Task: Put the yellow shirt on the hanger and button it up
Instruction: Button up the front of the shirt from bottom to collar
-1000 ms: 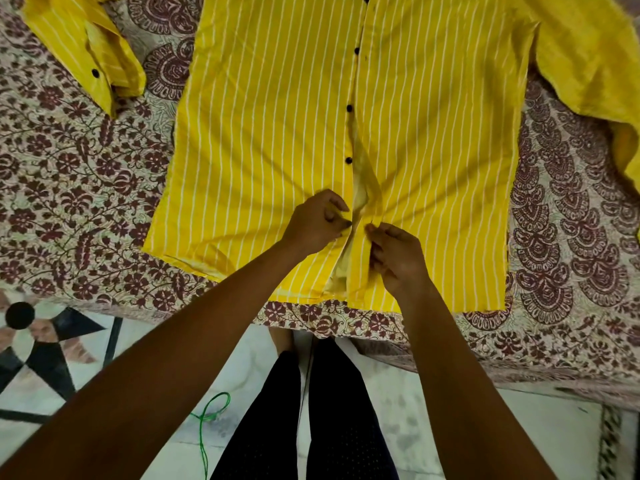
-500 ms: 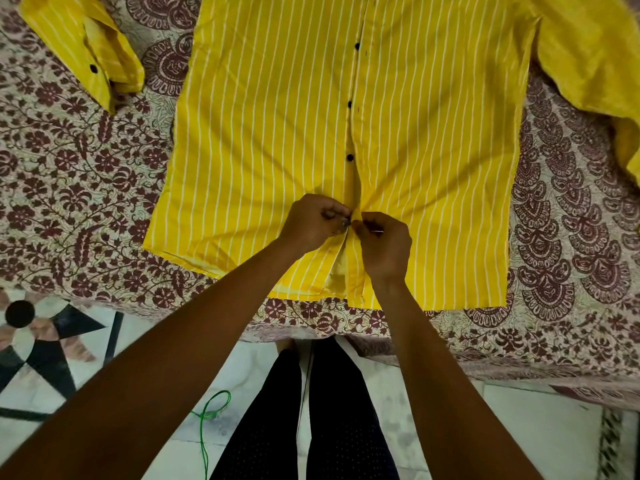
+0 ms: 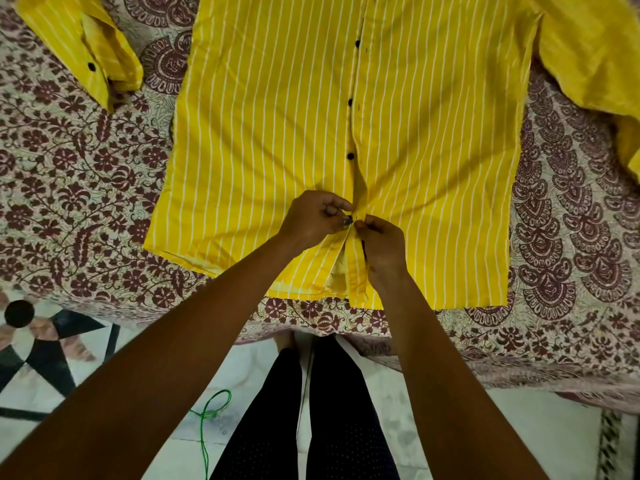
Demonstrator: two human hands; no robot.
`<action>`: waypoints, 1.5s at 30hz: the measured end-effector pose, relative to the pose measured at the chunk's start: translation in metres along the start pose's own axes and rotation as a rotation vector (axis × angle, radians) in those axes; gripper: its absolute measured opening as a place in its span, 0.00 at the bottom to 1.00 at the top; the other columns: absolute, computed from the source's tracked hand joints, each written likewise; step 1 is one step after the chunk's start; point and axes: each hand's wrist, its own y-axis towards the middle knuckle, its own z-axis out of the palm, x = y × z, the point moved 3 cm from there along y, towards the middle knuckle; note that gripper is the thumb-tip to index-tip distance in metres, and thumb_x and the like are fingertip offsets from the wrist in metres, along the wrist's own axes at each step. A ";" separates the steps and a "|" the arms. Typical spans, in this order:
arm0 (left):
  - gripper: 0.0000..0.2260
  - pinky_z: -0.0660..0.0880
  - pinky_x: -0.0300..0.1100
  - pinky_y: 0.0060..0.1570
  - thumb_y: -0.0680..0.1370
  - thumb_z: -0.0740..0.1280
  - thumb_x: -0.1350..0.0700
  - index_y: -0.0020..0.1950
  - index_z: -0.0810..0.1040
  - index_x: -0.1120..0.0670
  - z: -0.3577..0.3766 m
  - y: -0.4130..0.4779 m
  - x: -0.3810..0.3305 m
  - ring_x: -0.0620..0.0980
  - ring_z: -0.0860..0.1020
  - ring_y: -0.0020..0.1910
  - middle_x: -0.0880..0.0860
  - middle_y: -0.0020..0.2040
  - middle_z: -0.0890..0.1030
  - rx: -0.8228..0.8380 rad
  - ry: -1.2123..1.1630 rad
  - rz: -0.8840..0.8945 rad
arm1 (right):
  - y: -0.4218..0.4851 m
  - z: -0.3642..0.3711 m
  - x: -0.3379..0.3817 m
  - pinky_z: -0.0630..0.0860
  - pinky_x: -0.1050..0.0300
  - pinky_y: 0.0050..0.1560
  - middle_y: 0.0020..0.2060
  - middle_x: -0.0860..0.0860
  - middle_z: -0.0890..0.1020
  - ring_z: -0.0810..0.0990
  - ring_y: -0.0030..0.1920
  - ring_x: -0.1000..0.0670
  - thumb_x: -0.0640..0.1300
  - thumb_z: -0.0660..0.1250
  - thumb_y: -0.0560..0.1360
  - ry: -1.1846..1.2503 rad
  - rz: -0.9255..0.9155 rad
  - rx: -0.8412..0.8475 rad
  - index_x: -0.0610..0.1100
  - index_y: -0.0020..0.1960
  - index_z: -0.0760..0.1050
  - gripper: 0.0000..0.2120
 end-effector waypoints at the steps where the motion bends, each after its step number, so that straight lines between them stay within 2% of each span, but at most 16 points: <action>1: 0.09 0.77 0.35 0.39 0.74 0.67 0.69 0.52 0.79 0.63 0.000 0.001 0.001 0.51 0.79 0.39 0.66 0.41 0.79 0.001 -0.006 -0.001 | -0.001 -0.002 0.000 0.70 0.56 0.39 0.25 0.50 0.76 0.73 0.32 0.50 0.32 0.62 0.76 0.059 0.033 0.036 0.44 0.32 0.74 0.16; 4: 0.08 0.76 0.33 0.35 0.74 0.67 0.68 0.52 0.79 0.62 0.002 0.002 0.001 0.42 0.79 0.34 0.63 0.38 0.78 0.006 -0.014 -0.013 | -0.003 -0.007 0.002 0.69 0.66 0.26 0.19 0.55 0.76 0.72 0.21 0.58 0.31 0.59 0.77 0.155 0.065 0.140 0.42 0.34 0.74 0.15; 8: 0.07 0.77 0.34 0.33 0.72 0.69 0.69 0.45 0.76 0.59 -0.001 0.002 0.002 0.37 0.78 0.28 0.56 0.34 0.79 -0.005 -0.012 -0.006 | -0.005 -0.005 -0.001 0.66 0.60 0.32 0.27 0.43 0.72 0.68 0.29 0.51 0.30 0.63 0.75 0.155 0.014 0.102 0.40 0.34 0.75 0.12; 12: 0.13 0.78 0.38 0.35 0.71 0.71 0.68 0.38 0.72 0.52 -0.005 0.001 0.005 0.36 0.77 0.28 0.52 0.32 0.78 -0.046 0.040 0.026 | -0.002 0.001 -0.007 0.67 0.61 0.32 0.21 0.54 0.72 0.68 0.23 0.58 0.31 0.66 0.73 0.030 -0.069 0.004 0.43 0.33 0.73 0.12; 13: 0.12 0.77 0.37 0.35 0.70 0.72 0.67 0.38 0.73 0.52 -0.006 0.001 0.005 0.35 0.77 0.27 0.51 0.32 0.78 -0.054 0.066 0.034 | -0.002 0.002 -0.006 0.69 0.60 0.34 0.23 0.55 0.75 0.71 0.25 0.60 0.32 0.67 0.73 0.001 -0.093 -0.026 0.42 0.36 0.76 0.09; 15: 0.08 0.76 0.31 0.33 0.70 0.72 0.66 0.40 0.75 0.56 -0.006 0.001 0.005 0.34 0.77 0.28 0.51 0.32 0.78 -0.049 0.079 0.044 | -0.003 0.005 -0.005 0.75 0.54 0.44 0.35 0.45 0.82 0.77 0.36 0.56 0.33 0.68 0.73 -0.065 -0.145 -0.074 0.36 0.46 0.80 0.03; 17: 0.07 0.73 0.27 0.31 0.70 0.72 0.67 0.43 0.77 0.60 -0.006 0.000 0.005 0.33 0.77 0.28 0.52 0.33 0.77 -0.047 0.077 0.046 | -0.004 0.005 -0.002 0.75 0.53 0.53 0.46 0.39 0.83 0.79 0.45 0.49 0.33 0.67 0.73 -0.122 -0.182 -0.100 0.33 0.52 0.80 0.08; 20: 0.06 0.75 0.27 0.33 0.71 0.71 0.68 0.45 0.77 0.61 -0.006 -0.001 0.005 0.33 0.77 0.29 0.56 0.36 0.79 -0.046 0.084 0.049 | -0.006 0.004 0.002 0.74 0.57 0.56 0.51 0.38 0.82 0.81 0.52 0.44 0.34 0.67 0.74 -0.183 -0.229 -0.094 0.33 0.53 0.80 0.09; 23: 0.10 0.77 0.33 0.38 0.71 0.70 0.68 0.42 0.72 0.55 -0.006 -0.001 0.005 0.37 0.78 0.33 0.57 0.38 0.80 -0.045 0.097 0.069 | -0.007 0.003 0.004 0.69 0.65 0.53 0.53 0.39 0.82 0.80 0.55 0.44 0.35 0.67 0.74 -0.293 -0.277 -0.099 0.35 0.54 0.80 0.10; 27: 0.17 0.76 0.39 0.41 0.71 0.70 0.69 0.39 0.66 0.51 -0.006 0.000 0.004 0.44 0.79 0.38 0.59 0.41 0.81 -0.072 0.120 0.070 | -0.005 0.003 0.004 0.71 0.61 0.56 0.53 0.40 0.82 0.80 0.55 0.44 0.35 0.67 0.74 -0.349 -0.330 -0.105 0.35 0.54 0.80 0.10; 30: 0.20 0.76 0.38 0.42 0.70 0.70 0.69 0.37 0.63 0.49 -0.006 -0.001 0.001 0.46 0.79 0.40 0.57 0.40 0.80 -0.066 0.144 0.069 | -0.003 0.002 0.002 0.70 0.65 0.55 0.53 0.39 0.82 0.80 0.55 0.44 0.35 0.66 0.75 -0.343 -0.321 -0.101 0.35 0.55 0.80 0.10; 32: 0.20 0.75 0.37 0.40 0.70 0.70 0.68 0.36 0.62 0.49 -0.006 0.001 0.001 0.47 0.80 0.41 0.60 0.40 0.81 -0.076 0.181 0.060 | -0.003 0.001 0.000 0.69 0.69 0.53 0.53 0.39 0.82 0.80 0.54 0.45 0.35 0.67 0.74 -0.312 -0.325 -0.108 0.35 0.55 0.79 0.10; 36: 0.21 0.77 0.55 0.43 0.69 0.70 0.67 0.36 0.60 0.48 -0.005 0.007 -0.001 0.61 0.81 0.44 0.67 0.42 0.81 -0.071 0.238 0.019 | -0.003 -0.002 -0.006 0.72 0.70 0.49 0.51 0.38 0.82 0.81 0.51 0.46 0.33 0.68 0.73 -0.188 -0.317 -0.126 0.33 0.54 0.79 0.10; 40: 0.20 0.77 0.59 0.41 0.68 0.70 0.67 0.35 0.60 0.49 -0.009 0.008 -0.005 0.62 0.81 0.41 0.66 0.42 0.81 -0.043 0.263 -0.027 | -0.003 -0.003 -0.004 0.72 0.77 0.45 0.50 0.38 0.83 0.80 0.48 0.49 0.34 0.70 0.71 -0.206 -0.390 -0.050 0.33 0.54 0.79 0.12; 43: 0.19 0.77 0.60 0.42 0.69 0.67 0.68 0.36 0.61 0.48 -0.010 0.011 -0.012 0.63 0.80 0.40 0.67 0.43 0.81 0.028 0.302 -0.011 | -0.001 -0.004 0.007 0.73 0.74 0.45 0.47 0.41 0.84 0.80 0.45 0.52 0.35 0.73 0.69 -0.283 -0.468 -0.004 0.34 0.52 0.81 0.12; 45: 0.18 0.76 0.60 0.43 0.71 0.66 0.67 0.37 0.60 0.48 -0.010 0.014 -0.016 0.63 0.80 0.42 0.66 0.44 0.81 0.050 0.363 0.026 | 0.001 -0.004 0.015 0.75 0.68 0.49 0.47 0.40 0.84 0.82 0.45 0.51 0.36 0.73 0.69 -0.339 -0.536 -0.010 0.35 0.50 0.82 0.11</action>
